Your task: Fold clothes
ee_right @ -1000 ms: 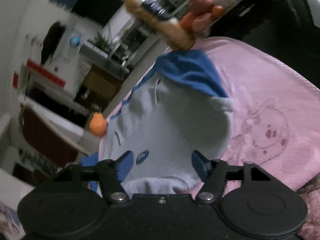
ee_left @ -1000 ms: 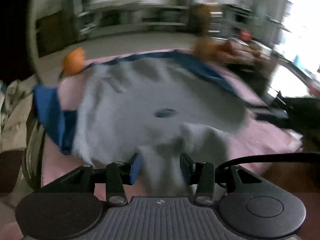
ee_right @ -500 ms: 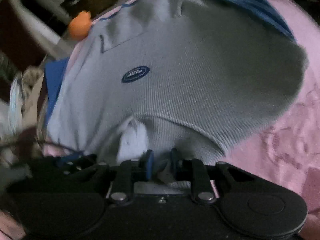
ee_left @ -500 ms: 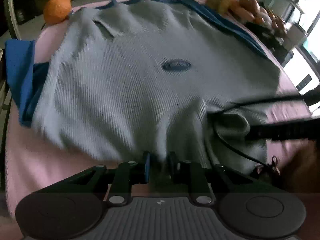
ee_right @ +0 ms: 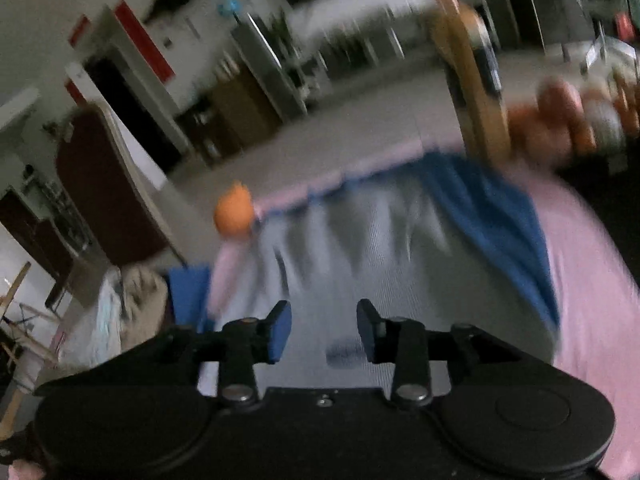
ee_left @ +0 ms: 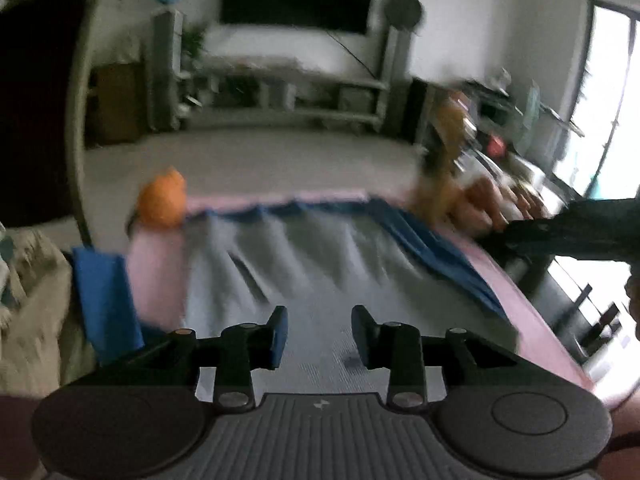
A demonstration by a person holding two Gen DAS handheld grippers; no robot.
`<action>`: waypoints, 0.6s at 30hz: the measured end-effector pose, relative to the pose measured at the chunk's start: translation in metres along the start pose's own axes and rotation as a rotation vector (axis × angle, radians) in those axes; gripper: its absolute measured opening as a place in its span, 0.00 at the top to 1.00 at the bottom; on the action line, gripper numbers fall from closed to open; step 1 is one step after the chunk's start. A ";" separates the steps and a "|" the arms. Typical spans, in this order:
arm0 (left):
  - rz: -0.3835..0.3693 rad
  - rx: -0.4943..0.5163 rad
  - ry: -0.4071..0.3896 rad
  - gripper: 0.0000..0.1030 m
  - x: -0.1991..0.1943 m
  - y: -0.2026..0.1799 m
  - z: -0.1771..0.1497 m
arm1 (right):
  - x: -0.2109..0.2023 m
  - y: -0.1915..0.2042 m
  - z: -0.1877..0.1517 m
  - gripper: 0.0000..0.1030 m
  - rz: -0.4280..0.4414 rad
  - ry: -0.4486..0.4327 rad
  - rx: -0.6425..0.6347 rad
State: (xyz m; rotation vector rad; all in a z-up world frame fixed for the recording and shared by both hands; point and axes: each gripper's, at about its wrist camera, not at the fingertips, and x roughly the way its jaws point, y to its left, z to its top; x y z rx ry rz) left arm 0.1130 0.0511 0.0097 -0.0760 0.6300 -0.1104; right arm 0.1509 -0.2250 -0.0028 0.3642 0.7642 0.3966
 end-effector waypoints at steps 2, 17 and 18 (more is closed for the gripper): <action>0.002 -0.021 0.002 0.60 0.025 0.003 0.014 | -0.001 0.008 0.024 0.63 0.010 -0.060 -0.021; -0.021 -0.199 0.166 0.73 0.224 0.022 0.009 | 0.254 -0.083 0.101 0.69 -0.299 0.014 -0.127; -0.014 -0.198 0.180 0.73 0.228 0.024 0.006 | 0.266 -0.085 0.102 0.67 -0.313 0.023 -0.138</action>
